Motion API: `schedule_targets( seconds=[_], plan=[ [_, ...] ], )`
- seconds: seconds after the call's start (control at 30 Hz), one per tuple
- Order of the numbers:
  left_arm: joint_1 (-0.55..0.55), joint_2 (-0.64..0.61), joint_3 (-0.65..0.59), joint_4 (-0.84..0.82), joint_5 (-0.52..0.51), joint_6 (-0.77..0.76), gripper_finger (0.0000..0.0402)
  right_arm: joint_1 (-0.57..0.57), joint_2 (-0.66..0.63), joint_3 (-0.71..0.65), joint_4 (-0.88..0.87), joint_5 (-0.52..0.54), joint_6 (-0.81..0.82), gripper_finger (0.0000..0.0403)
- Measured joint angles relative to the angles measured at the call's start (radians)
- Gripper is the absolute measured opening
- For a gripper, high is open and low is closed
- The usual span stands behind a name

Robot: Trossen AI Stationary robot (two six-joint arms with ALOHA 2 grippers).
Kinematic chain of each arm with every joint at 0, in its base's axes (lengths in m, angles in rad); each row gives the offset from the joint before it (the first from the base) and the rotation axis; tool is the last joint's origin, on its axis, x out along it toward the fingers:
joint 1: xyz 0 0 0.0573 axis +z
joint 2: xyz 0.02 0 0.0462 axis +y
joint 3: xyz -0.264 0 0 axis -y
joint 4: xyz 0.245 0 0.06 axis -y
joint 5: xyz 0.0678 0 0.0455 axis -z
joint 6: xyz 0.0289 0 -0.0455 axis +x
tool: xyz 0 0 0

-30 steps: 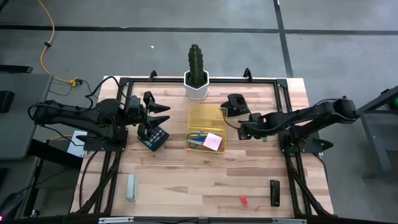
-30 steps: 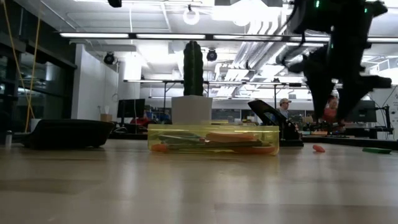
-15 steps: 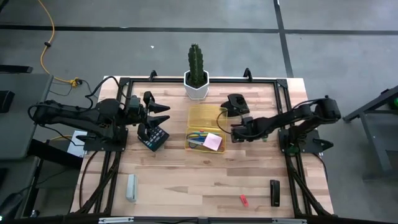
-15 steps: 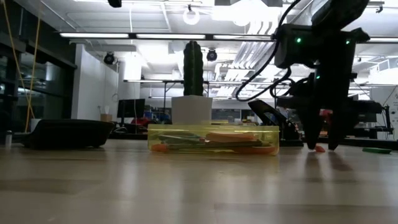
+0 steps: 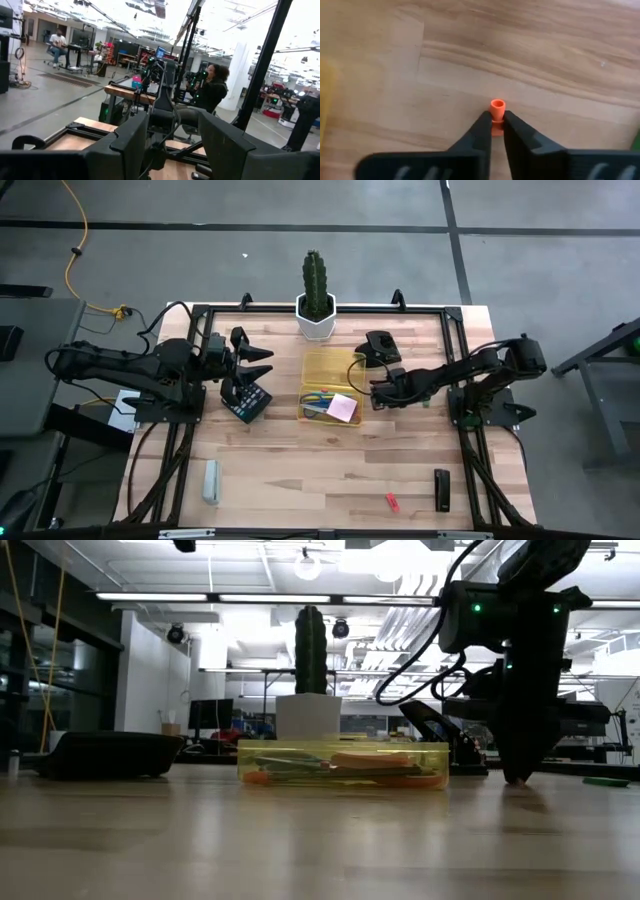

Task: Pack school essentials
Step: Put the orange pencil top eraser into the supply box

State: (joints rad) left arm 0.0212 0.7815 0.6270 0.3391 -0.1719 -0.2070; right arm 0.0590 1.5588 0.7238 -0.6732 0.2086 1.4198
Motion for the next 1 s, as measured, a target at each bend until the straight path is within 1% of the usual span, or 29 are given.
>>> schedule_targets(
  seconds=[0.03,0.1,0.23,0.3,0.4,0.47,0.6,0.77,0.9,1.0],
  plan=[
    [0.0,0.0,0.0,0.0,0.0,0.0,0.017,0.0,-0.012,-0.001,0.0,0.0,-0.023,0.0016],
    [0.0,0.0,0.0,-0.001,0.0,0.0,0.017,-0.003,-0.047,-0.007,-0.023,-0.012,-0.099,0.0008],
    [0.0,0.0,0.0,-0.007,0.0,0.0,0.017,-0.007,-0.178,-0.005,-0.053,0.014,-0.219,0.0018],
    [0.0,0.0,0.0,-0.007,0.0,0.0,0.017,-0.007,-0.258,-0.006,-0.017,0.041,-0.296,0.0016],
    [0.0,0.0,0.0,-0.023,-0.017,-0.005,0.017,-0.007,-0.375,-0.005,0.138,0.073,-0.431,0.0006],
    [0.0,0.0,0.0,-0.045,-0.031,-0.043,0.017,-0.007,-0.437,-0.005,0.28,0.092,-0.543,0.0004],
    [0.0,0.0,0.0,-0.08,-0.042,-0.134,0.017,-0.007,-0.509,-0.005,0.547,0.114,-0.763,0.0006],
    [0.0,0.0,0.0,-0.086,-0.055,-0.149,0.017,-0.007,-0.534,-0.004,0.761,0.091,-0.879,0.0003],
    [0.0,0.0,0.0,-0.093,-0.081,-0.138,0.017,-0.007,-0.522,-0.004,0.867,0.07,-0.981,0.0002],
    [0.0,0.002,0.0,-0.095,-0.079,-0.149,0.017,-0.007,-0.515,-0.004,0.924,0.069,-1.012,0.0001]
  ],
)
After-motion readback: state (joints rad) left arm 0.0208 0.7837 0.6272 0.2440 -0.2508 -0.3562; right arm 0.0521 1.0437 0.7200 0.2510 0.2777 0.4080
